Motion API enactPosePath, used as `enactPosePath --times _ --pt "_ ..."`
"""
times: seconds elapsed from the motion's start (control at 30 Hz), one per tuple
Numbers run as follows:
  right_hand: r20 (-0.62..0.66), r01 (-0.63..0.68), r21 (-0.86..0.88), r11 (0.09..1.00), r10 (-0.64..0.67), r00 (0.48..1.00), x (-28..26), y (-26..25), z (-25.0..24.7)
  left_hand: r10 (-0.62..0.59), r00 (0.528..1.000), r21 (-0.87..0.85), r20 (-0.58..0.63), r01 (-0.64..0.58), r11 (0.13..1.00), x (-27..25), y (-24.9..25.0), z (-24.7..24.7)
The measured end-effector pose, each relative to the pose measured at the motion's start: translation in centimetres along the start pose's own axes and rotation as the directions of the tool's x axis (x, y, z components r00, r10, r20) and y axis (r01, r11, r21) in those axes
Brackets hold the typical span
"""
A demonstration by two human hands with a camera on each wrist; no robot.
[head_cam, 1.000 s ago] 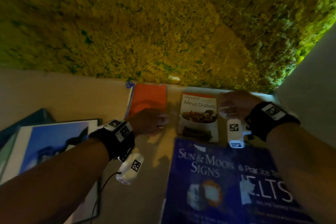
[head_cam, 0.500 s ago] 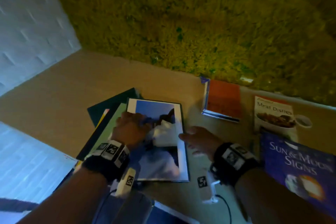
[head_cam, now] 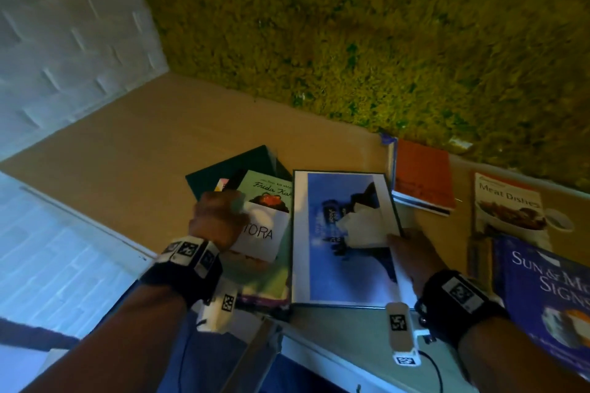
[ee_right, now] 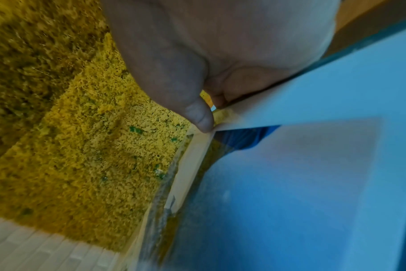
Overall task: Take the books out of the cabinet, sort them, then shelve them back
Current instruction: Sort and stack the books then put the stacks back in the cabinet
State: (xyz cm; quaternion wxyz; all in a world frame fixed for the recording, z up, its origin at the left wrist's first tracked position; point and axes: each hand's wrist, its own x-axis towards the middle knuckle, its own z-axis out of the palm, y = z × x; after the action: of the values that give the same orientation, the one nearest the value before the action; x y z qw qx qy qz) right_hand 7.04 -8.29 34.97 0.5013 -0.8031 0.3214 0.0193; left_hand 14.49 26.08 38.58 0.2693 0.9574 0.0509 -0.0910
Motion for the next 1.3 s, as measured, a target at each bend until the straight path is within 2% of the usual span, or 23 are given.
enactPosePath --times 0.07,0.13,0.37,0.5,0.63,0.7,0.77,0.8,0.87,0.93,1.0,1.07,1.17,1.23,1.3 --pt "-0.015 0.003 0.002 1.000 -0.003 1.000 -0.3 0.5 -0.9 -0.102 0.994 0.082 0.049 0.097 0.992 0.4 -0.8 -0.6" --pt "-0.023 -0.014 0.007 1.000 0.014 1.000 -0.3 1.4 -1.6 -0.140 0.988 0.127 0.066 0.131 0.983 0.5 -1.3 -0.8" --pt "-0.099 -0.041 -0.035 0.999 0.038 0.994 -0.9 2.1 -1.8 -0.236 0.962 0.045 0.139 0.232 0.972 2.1 -3.4 -2.3" --pt "-0.070 -0.023 -0.059 0.998 0.018 0.997 -1.6 2.2 -1.8 -0.186 0.981 -0.121 0.051 0.191 0.974 2.2 -3.4 -3.0" --pt "-0.102 0.080 -0.363 0.928 -0.125 0.987 -0.9 2.1 -1.1 -0.094 0.995 -0.358 -0.023 0.080 0.930 2.3 -3.5 -3.0" --pt "-0.046 0.196 -0.274 0.942 -0.217 0.975 -1.3 0.2 -0.5 -0.056 0.998 -0.520 -0.023 0.036 0.853 2.4 -3.5 -2.6" --pt "0.062 0.253 -0.053 0.966 -0.250 0.966 -3.0 -2.7 0.7 -0.019 1.000 -0.659 -0.020 0.001 0.753 2.0 -2.8 -2.4" --pt "0.156 0.206 0.055 0.977 -0.212 0.965 -3.9 -4.0 1.6 -0.004 1.000 -0.690 -0.017 -0.009 0.723 2.0 -2.5 -2.1" --pt "0.367 0.047 0.186 0.982 -0.113 0.923 -5.5 -5.6 3.3 0.031 0.999 -0.711 -0.016 -0.033 0.702 1.5 -1.5 -1.6" --pt "0.469 -0.077 0.260 0.963 -0.056 0.881 -6.3 -6.0 4.6 0.088 0.995 -0.757 -0.041 -0.088 0.647 0.7 -0.1 -1.1" --pt "0.473 -0.100 0.338 0.936 -0.077 0.878 -6.4 -5.5 5.1 0.150 0.987 -0.810 -0.051 -0.129 0.573 -0.2 1.5 -0.4" --pt "0.440 -0.099 0.389 0.916 -0.090 0.893 -6.1 -5.0 4.6 0.155 0.986 -0.817 -0.067 -0.143 0.558 -0.5 3.0 0.4" --pt "0.412 -0.112 0.378 0.919 -0.059 0.909 -5.8 -4.6 2.8 0.112 0.993 -0.795 -0.040 -0.100 0.599 -0.6 4.6 2.1" --pt "0.386 -0.139 0.310 0.940 0.009 0.922 -5.4 -3.8 1.6 0.092 0.996 -0.816 0.006 -0.048 0.576 -0.6 5.8 3.5" --pt "0.366 -0.153 0.261 0.953 0.048 0.929 -4.9 -2.5 0.3 0.096 0.995 -0.771 0.037 -0.033 0.636 -1.0 7.0 4.7"
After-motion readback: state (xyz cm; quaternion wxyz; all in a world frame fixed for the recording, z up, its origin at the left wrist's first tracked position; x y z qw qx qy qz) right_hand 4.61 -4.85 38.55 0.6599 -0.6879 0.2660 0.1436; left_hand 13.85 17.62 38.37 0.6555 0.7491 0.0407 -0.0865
